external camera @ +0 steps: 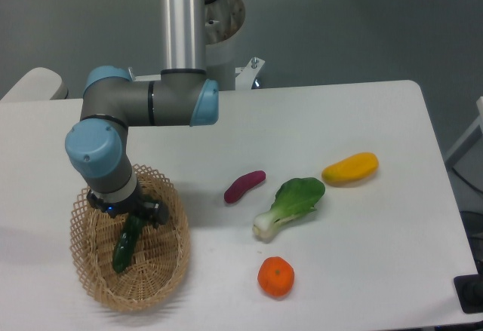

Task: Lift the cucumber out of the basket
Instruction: 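Lower the gripper onto the cucumber and close the fingers on it, then lift the cucumber out of the basket and carry it toward the bok choy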

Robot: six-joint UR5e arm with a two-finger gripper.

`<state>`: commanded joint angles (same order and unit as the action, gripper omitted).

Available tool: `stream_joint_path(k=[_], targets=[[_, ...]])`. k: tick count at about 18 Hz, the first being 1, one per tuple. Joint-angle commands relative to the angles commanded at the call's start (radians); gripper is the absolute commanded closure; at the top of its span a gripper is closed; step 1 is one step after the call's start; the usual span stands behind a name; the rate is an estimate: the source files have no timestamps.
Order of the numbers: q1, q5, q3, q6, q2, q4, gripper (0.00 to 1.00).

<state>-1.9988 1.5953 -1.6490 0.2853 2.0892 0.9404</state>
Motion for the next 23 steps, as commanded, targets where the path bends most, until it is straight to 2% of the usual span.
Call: stream_joint_path(k=[7, 8, 10, 11, 12, 14, 19, 23], targets=[[0.002, 0.000, 0.003, 0.005, 0.012, -0.002, 0.00], [0.002, 0.000, 0.006, 0.006, 0.014, -0.003, 0.04], [0.002, 0.000, 0.008, 0.011, 0.014, -0.003, 0.38], [0.002, 0.000, 0.008, 0.011, 0.014, -0.003, 0.50], [0.002, 0.000, 0.009, 0.012, 0.014, -0.003, 0.58], [0.002, 0.000, 0.012, 0.021, 0.012, -0.003, 0.67], [0.002, 0.000, 0.037, 0.025, 0.009, -0.002, 0.71], [0.000, 0.000, 0.093, 0.025, 0.006, 0.005, 0.72]])
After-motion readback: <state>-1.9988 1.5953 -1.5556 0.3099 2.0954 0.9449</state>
